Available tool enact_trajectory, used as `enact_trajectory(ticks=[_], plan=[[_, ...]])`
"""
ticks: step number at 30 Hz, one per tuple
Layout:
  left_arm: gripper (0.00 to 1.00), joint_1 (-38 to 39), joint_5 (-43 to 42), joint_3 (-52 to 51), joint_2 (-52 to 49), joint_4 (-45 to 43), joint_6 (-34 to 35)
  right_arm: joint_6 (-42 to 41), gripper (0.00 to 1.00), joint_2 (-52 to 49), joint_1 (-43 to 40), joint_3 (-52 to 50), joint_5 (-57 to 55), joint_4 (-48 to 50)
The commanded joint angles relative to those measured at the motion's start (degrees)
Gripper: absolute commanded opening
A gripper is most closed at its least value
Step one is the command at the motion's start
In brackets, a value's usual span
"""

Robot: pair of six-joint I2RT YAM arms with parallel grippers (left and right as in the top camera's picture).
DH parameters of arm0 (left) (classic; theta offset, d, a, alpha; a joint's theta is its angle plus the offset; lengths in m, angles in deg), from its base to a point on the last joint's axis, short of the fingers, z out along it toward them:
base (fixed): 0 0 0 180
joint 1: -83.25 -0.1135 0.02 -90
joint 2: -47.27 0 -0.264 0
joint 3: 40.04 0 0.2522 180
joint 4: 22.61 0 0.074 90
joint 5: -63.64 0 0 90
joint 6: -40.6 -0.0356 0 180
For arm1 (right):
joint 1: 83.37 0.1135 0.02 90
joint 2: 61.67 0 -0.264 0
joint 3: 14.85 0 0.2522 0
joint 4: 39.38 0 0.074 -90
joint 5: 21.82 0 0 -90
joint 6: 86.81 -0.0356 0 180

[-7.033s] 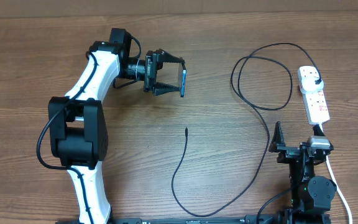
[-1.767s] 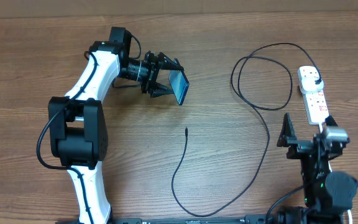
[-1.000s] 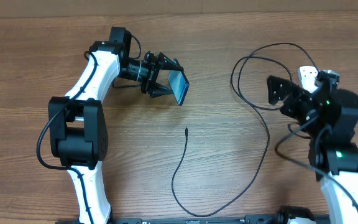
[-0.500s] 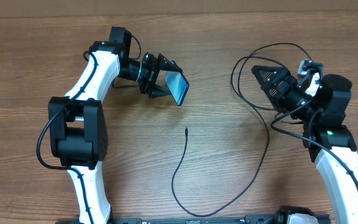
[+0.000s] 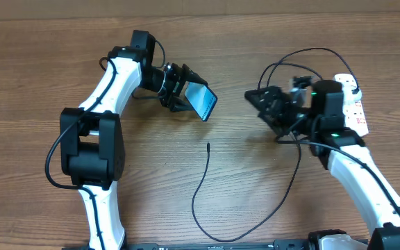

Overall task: Plug charger to phone and switch on socket
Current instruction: 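Move the right gripper left toward the phone held by left gripper, then close the right gripper on the phone's edge beside the left gripper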

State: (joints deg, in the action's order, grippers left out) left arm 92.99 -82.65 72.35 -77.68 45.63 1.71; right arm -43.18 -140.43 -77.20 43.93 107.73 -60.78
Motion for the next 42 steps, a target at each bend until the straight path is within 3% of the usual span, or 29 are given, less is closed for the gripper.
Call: enact_trajectory(ticks=[1,7,21,34,42], plan=[[0.04,0.72,0.44,1.66,-0.50,-0.39,4.24,1.88,1.00,-1.25,3.21,1.79,-2.56,1.84],[0.04,2.03,3.06,1.66,-0.50,-0.37,9.66,3.39,1.00,-2.23,7.37,1.79,-2.45,4.83],[0.04,6.38,4.02,1.66,-0.50,-0.33,22.73,8.61,1.00,-2.38,10.88,1.77,-8.37,1.81],[0.04,10.95,8.09,1.66,-0.50,-0.48,27.39,8.96,0.96,-2.38,11.23,1.77,-13.64,-3.65],[0.04,13.25,8.26,1.66,-0.50,-1.31,30.29,8.94,0.87,-2.38,11.23,1.77,-14.05,-5.35]])
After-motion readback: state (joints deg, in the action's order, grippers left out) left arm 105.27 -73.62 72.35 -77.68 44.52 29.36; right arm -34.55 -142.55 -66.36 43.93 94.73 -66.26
